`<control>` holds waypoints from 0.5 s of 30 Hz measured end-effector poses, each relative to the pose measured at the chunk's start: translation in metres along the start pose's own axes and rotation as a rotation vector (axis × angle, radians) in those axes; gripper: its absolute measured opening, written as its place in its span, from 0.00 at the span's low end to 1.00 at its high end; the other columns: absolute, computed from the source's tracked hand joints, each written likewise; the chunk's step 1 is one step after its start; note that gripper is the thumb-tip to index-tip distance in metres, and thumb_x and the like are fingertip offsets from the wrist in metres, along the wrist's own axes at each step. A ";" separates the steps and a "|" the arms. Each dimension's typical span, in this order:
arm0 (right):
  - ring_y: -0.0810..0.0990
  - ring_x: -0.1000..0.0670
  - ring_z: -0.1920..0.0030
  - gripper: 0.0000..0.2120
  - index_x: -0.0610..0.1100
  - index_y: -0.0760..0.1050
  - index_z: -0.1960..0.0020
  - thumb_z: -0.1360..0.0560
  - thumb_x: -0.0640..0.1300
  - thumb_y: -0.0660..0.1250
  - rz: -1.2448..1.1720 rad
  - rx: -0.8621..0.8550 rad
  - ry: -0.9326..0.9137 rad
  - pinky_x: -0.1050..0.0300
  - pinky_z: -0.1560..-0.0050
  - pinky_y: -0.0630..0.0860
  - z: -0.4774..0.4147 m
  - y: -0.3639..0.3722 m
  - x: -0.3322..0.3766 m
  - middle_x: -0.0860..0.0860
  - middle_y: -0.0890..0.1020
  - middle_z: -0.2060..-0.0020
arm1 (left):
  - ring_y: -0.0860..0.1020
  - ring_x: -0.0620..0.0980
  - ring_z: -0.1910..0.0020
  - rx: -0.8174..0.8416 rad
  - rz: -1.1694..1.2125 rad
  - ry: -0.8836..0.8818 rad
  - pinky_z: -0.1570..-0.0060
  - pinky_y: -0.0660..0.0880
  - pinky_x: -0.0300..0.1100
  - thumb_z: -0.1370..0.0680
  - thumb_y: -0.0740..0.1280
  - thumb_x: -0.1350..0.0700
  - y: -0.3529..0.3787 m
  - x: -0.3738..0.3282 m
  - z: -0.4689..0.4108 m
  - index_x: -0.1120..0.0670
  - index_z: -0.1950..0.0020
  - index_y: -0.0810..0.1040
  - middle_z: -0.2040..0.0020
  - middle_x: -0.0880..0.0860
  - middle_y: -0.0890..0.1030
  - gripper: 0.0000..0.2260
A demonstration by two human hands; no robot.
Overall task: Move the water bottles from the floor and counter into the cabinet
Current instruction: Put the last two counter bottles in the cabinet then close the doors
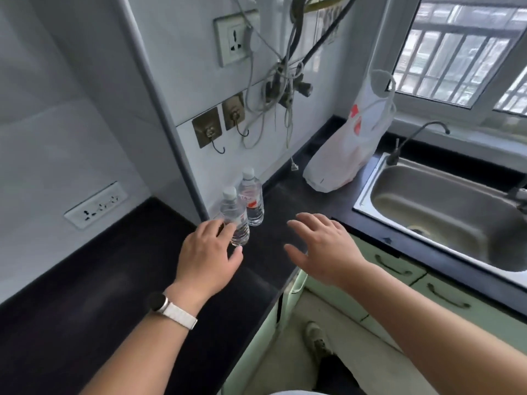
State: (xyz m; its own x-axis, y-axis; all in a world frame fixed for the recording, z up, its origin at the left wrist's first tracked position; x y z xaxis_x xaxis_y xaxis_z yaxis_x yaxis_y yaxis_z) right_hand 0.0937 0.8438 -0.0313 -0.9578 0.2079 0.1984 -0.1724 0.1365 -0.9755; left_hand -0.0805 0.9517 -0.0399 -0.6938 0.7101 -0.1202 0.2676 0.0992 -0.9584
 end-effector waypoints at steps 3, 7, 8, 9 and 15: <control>0.73 0.45 0.34 0.29 0.50 0.72 0.32 0.26 0.64 0.54 -0.039 0.010 -0.058 0.46 0.38 0.70 -0.042 0.015 -0.012 0.51 0.75 0.35 | 0.77 0.57 0.41 0.002 0.007 -0.088 0.50 0.77 0.51 0.27 0.72 0.49 0.016 0.010 -0.019 0.53 0.37 0.79 0.40 0.53 0.80 0.20; 0.68 0.47 0.31 0.27 0.52 0.67 0.29 0.23 0.63 0.58 -0.098 0.074 -0.132 0.49 0.34 0.66 -0.091 0.034 -0.034 0.54 0.71 0.31 | 0.74 0.55 0.37 0.051 0.094 -0.281 0.43 0.75 0.50 0.24 0.68 0.46 0.041 0.026 -0.037 0.52 0.33 0.75 0.35 0.51 0.76 0.21; 0.67 0.48 0.30 0.27 0.52 0.66 0.28 0.23 0.63 0.58 -0.121 0.091 -0.151 0.50 0.34 0.65 -0.102 0.038 -0.040 0.54 0.70 0.31 | 0.73 0.53 0.35 0.058 0.125 -0.336 0.42 0.74 0.49 0.23 0.67 0.46 0.047 0.029 -0.041 0.52 0.31 0.74 0.34 0.50 0.75 0.22; 0.66 0.48 0.30 0.28 0.52 0.65 0.28 0.23 0.63 0.58 -0.142 0.107 -0.175 0.50 0.34 0.65 -0.113 0.041 -0.044 0.55 0.69 0.30 | 0.73 0.52 0.35 0.061 0.164 -0.396 0.41 0.73 0.48 0.23 0.67 0.46 0.051 0.031 -0.045 0.52 0.31 0.73 0.34 0.49 0.75 0.22; 0.69 0.49 0.33 0.32 0.50 0.64 0.27 0.26 0.62 0.66 -0.396 0.185 -0.228 0.54 0.37 0.68 -0.180 0.060 -0.059 0.54 0.71 0.32 | 0.71 0.42 0.36 -0.036 0.573 -0.806 0.40 0.68 0.39 0.26 0.73 0.47 0.086 0.039 -0.055 0.46 0.30 0.70 0.38 0.40 0.72 0.25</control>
State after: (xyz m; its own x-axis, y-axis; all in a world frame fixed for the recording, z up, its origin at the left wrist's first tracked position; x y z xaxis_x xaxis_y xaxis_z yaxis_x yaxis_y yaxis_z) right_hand 0.1816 1.0141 -0.0848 -0.8330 -0.0456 0.5514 -0.5513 -0.0164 -0.8342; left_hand -0.0479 1.0263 -0.1127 -0.6970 -0.0280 -0.7165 0.7160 -0.0809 -0.6934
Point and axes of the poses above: each hand's wrist, its own z-axis away from the middle knuckle, its own y-axis out of the palm, x = y × z, the point moved 8 cm from there along -z, towards the middle knuckle
